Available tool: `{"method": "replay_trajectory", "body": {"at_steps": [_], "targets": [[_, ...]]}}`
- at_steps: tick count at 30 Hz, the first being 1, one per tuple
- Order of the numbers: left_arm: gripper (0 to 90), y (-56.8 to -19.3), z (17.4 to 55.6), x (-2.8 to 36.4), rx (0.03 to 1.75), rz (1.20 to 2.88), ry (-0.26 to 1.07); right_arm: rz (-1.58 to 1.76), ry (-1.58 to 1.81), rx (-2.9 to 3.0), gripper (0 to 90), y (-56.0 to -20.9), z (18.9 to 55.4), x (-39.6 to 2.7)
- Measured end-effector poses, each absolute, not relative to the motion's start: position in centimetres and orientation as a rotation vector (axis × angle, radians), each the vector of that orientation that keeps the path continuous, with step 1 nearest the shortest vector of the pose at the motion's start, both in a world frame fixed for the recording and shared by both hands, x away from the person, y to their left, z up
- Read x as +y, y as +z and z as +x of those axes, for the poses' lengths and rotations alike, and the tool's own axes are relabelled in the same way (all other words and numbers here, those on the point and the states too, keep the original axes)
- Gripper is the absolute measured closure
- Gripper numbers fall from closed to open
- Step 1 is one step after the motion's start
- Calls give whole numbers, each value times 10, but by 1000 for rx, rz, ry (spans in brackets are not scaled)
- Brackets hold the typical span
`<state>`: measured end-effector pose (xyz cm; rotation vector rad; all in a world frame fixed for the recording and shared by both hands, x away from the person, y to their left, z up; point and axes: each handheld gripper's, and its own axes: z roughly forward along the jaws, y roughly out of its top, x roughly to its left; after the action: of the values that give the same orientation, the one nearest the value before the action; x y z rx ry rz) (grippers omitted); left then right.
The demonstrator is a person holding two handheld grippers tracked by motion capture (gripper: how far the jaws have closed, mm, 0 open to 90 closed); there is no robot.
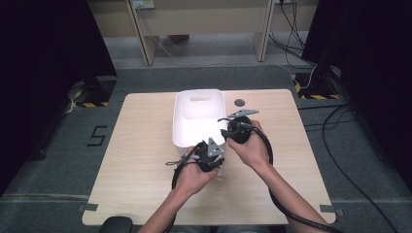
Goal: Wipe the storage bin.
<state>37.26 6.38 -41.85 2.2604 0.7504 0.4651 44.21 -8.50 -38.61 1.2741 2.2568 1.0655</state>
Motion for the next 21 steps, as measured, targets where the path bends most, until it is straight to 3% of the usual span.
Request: {"method": "replay_trajectory", "body": {"at_steps": [21], "targets": [[759, -442, 377, 55, 729, 2294, 492, 1289, 1073, 2256, 697, -386, 442, -85]]}}
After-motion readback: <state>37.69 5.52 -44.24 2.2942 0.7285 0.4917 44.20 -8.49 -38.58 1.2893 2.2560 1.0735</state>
